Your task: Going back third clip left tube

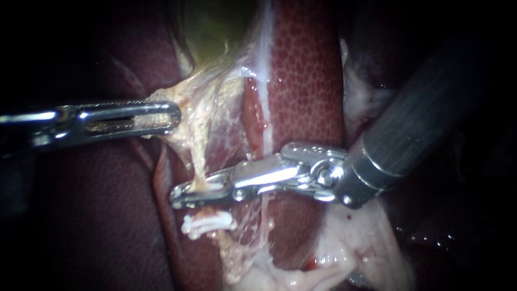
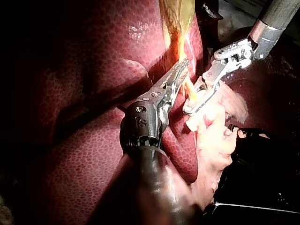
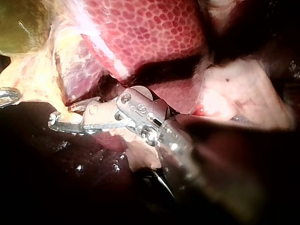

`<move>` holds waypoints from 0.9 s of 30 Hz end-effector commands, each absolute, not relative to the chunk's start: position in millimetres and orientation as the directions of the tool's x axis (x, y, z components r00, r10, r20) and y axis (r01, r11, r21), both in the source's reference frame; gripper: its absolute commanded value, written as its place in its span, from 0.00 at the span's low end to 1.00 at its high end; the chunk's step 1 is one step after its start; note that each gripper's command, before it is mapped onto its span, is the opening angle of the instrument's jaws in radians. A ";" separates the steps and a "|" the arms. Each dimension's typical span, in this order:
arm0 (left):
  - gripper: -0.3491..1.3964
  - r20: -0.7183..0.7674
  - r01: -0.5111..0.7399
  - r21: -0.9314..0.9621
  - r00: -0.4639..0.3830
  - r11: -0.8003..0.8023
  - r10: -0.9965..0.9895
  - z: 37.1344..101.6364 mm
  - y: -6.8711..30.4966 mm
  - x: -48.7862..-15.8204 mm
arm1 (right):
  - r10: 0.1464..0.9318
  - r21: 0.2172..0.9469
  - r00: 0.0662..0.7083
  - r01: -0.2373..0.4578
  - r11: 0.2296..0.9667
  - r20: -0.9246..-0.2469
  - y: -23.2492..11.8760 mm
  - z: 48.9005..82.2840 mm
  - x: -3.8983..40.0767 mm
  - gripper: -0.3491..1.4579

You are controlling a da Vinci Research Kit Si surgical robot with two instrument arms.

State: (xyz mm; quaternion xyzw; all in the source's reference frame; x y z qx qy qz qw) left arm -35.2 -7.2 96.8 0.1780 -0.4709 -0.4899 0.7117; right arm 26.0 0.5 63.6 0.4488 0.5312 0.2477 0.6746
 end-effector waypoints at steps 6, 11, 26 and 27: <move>0.00 0.496 0.529 0.715 0.076 0.457 -0.865 96.9 -7.2 -35.2 | 0.813 0.871 0.314 0.142 0.470 -0.490 0.5 63.4 26.1 0.00; 0.00 0.496 0.529 0.715 0.076 0.457 -0.865 96.9 -7.2 -35.2 | 0.828 0.886 0.316 0.137 0.443 -0.463 0.6 63.2 26.6 0.40; 0.00 0.496 0.529 0.715 0.076 0.457 -0.865 96.8 -7.2 -35.2 | 0.777 0.808 0.237 0.076 0.584 -0.583 0.8 62.8 26.9 0.52; 0.00 0.496 0.529 0.715 0.076 0.457 -0.865 96.8 -7.2 -35.2 | 0.774 0.805 0.237 0.077 0.588 -0.588 0.9 62.9 26.7 0.52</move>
